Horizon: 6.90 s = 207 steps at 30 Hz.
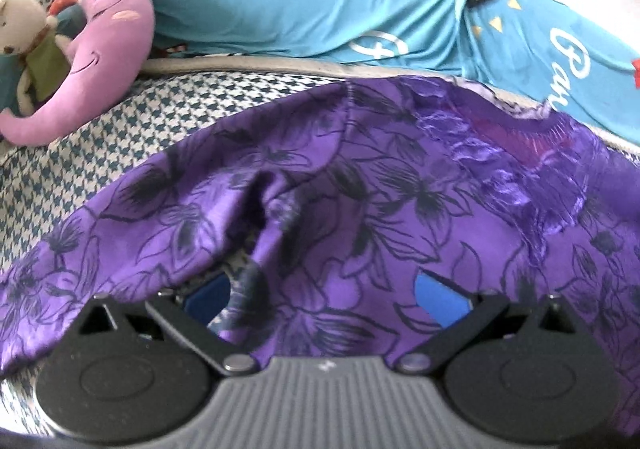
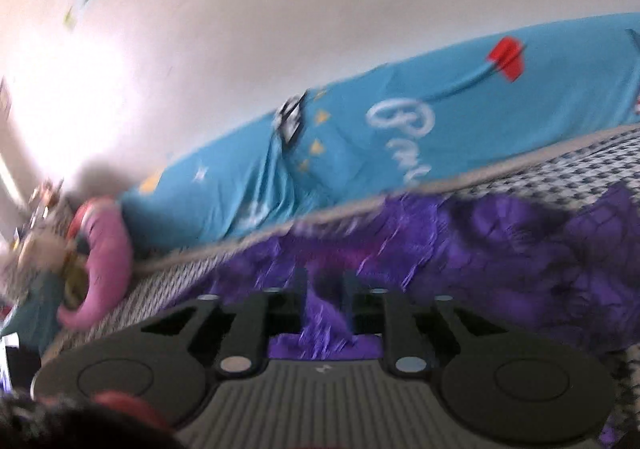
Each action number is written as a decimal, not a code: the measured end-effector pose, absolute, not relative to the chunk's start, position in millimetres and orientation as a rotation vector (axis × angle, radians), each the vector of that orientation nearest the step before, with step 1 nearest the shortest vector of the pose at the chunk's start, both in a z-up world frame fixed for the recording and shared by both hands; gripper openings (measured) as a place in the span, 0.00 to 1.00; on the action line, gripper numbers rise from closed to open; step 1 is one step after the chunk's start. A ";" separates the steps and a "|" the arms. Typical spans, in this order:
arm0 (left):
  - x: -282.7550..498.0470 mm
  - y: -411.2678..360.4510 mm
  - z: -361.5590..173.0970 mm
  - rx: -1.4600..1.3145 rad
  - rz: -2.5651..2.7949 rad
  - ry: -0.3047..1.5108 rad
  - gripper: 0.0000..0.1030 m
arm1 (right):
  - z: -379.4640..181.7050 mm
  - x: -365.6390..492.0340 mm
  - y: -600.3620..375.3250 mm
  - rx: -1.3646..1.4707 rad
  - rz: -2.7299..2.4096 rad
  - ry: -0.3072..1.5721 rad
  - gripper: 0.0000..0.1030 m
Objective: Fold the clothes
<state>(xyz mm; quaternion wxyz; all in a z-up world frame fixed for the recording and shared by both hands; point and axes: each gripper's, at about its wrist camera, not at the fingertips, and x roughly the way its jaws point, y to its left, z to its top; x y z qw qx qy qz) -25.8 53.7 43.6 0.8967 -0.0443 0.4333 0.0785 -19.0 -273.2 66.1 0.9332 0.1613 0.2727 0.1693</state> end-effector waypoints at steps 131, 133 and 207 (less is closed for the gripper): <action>-66.0 164.9 28.4 -0.219 0.450 0.903 1.00 | 9.4 -77.7 -90.3 0.005 0.261 0.998 0.80; -69.2 165.6 30.2 -0.216 0.453 0.895 1.00 | 9.7 -81.4 -88.7 -0.017 0.277 0.995 0.80; -144.5 239.3 34.6 -0.359 0.682 0.899 1.00 | -14.3 -73.2 -74.0 -0.170 0.315 0.944 1.00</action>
